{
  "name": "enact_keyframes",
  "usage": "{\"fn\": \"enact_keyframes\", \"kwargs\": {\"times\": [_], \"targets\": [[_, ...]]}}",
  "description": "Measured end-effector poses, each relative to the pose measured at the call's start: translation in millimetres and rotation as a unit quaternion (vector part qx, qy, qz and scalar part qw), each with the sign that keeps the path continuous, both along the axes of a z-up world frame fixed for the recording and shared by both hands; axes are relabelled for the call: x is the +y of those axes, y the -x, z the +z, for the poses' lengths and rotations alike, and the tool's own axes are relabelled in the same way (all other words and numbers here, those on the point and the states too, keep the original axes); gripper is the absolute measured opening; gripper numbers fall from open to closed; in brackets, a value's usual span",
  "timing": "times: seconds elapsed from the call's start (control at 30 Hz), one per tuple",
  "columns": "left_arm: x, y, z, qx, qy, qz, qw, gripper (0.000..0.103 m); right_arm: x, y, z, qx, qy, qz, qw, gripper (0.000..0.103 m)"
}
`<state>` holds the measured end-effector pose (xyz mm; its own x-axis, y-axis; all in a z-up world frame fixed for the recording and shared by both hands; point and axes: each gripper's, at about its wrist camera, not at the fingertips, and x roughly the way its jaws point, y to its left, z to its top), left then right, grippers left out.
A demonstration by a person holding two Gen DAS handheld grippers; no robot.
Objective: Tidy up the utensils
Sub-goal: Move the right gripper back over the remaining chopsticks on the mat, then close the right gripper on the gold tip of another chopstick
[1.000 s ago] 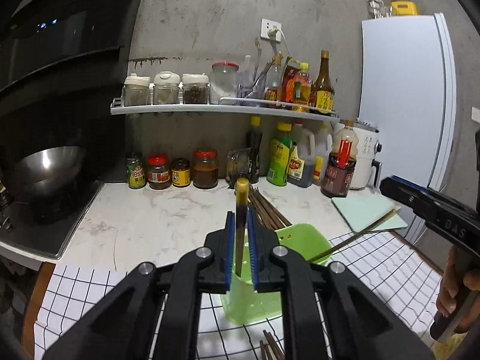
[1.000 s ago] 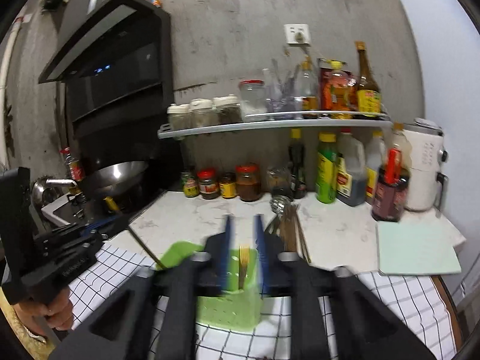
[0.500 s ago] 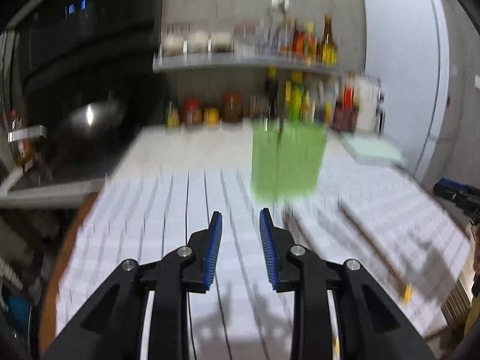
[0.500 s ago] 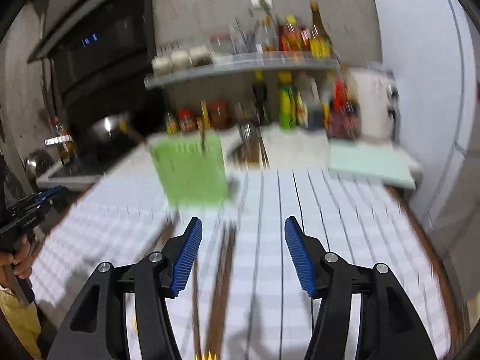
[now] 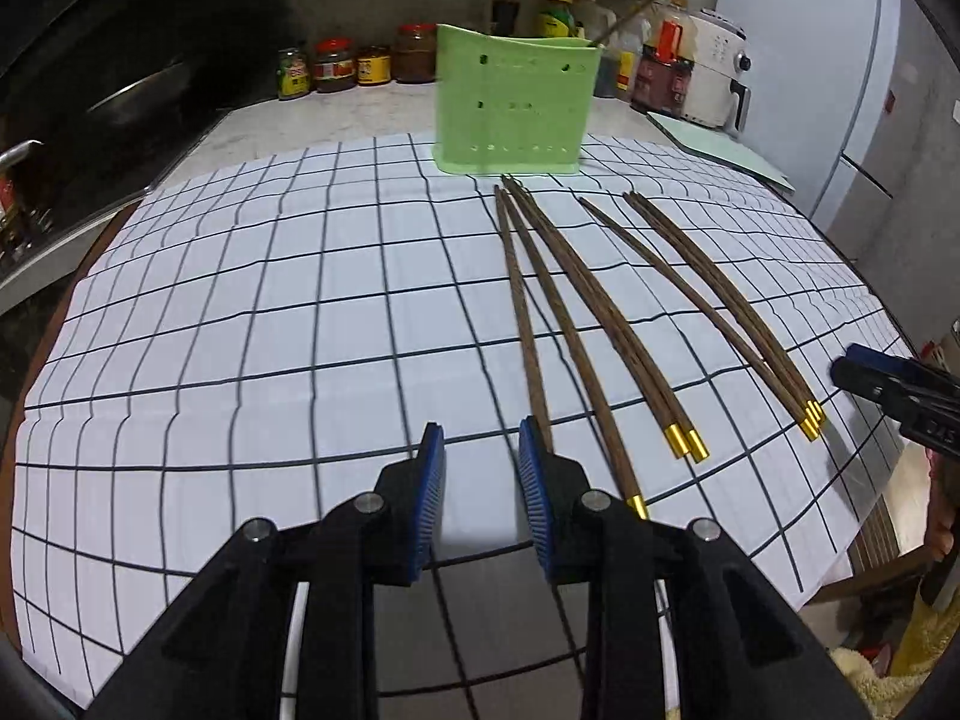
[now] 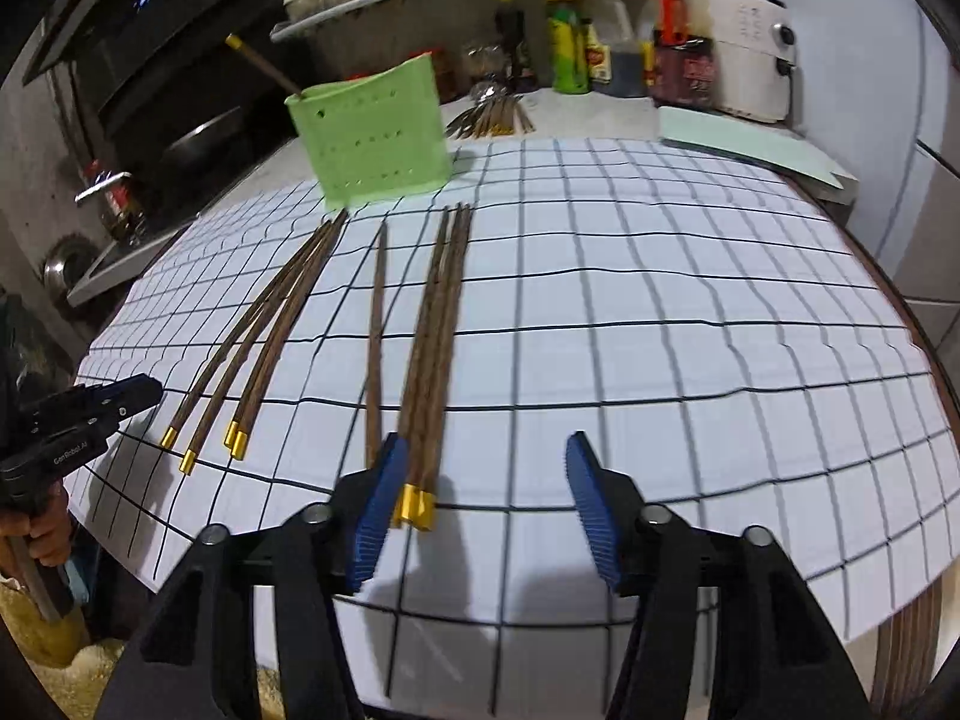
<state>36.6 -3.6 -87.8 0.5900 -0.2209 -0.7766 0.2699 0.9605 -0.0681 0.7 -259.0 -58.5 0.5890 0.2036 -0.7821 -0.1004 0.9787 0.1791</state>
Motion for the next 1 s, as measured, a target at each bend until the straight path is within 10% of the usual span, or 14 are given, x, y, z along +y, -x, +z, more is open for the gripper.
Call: {"fn": "enact_keyframes", "kwargs": {"times": [0.7,1.0], "targets": [[-7,0,-6,0.013,0.035,-0.052,0.998,0.026,15,-15,-16,0.017,0.059,0.01,0.998,0.007],[-16,-2,-13,0.006,-0.039,-0.041,0.9984,0.01,-1,-10,-16,0.009,0.07,-0.013,0.997,0.007]]}}
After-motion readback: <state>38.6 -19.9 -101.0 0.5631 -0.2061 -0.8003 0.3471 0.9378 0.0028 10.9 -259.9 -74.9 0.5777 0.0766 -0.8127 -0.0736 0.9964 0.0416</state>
